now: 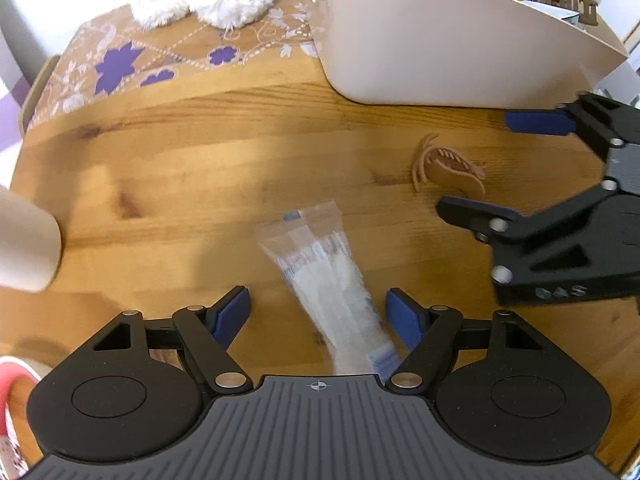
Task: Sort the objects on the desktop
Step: 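Grasp the clear plastic packet with the left tool while the right tool grasps the brown hair clip, then carry the clear packet and brown hair clip into the basket and release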
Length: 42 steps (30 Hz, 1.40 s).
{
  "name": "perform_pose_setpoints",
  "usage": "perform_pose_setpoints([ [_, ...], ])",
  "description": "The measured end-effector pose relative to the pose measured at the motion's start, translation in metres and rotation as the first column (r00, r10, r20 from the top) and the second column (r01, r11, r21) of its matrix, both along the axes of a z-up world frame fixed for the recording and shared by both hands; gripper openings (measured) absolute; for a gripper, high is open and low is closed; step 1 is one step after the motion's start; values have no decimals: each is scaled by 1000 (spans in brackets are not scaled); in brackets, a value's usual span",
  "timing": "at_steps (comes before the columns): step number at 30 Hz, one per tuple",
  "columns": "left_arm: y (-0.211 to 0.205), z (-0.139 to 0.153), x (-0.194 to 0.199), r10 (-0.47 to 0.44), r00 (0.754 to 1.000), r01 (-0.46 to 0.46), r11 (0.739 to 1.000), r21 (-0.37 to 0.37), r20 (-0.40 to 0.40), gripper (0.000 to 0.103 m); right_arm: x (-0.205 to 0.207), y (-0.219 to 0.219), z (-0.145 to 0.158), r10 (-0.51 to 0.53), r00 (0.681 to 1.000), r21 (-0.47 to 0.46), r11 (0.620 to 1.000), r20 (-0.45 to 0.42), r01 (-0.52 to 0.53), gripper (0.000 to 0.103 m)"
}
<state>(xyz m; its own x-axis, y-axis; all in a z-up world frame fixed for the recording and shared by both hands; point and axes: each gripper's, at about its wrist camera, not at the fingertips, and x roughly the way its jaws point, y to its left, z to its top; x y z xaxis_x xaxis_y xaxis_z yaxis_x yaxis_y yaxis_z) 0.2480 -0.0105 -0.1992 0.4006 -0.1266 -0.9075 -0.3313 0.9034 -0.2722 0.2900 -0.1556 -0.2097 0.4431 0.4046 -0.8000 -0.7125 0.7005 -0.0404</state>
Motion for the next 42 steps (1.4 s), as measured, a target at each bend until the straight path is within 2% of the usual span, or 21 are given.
perform_pose_setpoints([
  [3,-3,2,-2,3,1000,-3,1000,5,-4,75,1,3,-4,30,999,-25,999,-12,-30,79],
  [6,-4,3,-3,13,1000,-13,1000,19,8,62,1,2,-5,43,999,-13,999,-26,-43,63],
  [8,-3,5,-3,17,1000,-17,1000,18,18,45,0,1,-4,52,998,-2,999,-29,-52,40],
  [9,-2,5,-3,20,1000,-21,1000,17,20,43,-1,1,-3,58,998,-2,998,-29,-58,33],
  [10,-2,5,-4,25,999,-25,1000,9,22,36,-3,2,-3,62,998,-6,998,-30,-62,18],
  [11,-1,5,-4,30,999,-30,1000,3,23,33,-4,1,-2,61,998,-12,998,-32,-62,17],
  [19,-5,8,-10,34,999,-34,999,-11,36,31,-14,-9,-1,24,999,-27,999,-26,-25,17],
  [25,-8,19,-14,35,997,-34,999,-12,69,30,-24,-22,13,8,1000,8,1000,-4,-8,17],
  [34,0,60,-16,34,984,-37,999,15,173,29,-38,-50,59,3,998,75,997,63,-8,17],
  [42,10,106,-16,20,962,-35,998,52,272,29,-36,-84,104,-52,989,145,989,137,32,17],
])
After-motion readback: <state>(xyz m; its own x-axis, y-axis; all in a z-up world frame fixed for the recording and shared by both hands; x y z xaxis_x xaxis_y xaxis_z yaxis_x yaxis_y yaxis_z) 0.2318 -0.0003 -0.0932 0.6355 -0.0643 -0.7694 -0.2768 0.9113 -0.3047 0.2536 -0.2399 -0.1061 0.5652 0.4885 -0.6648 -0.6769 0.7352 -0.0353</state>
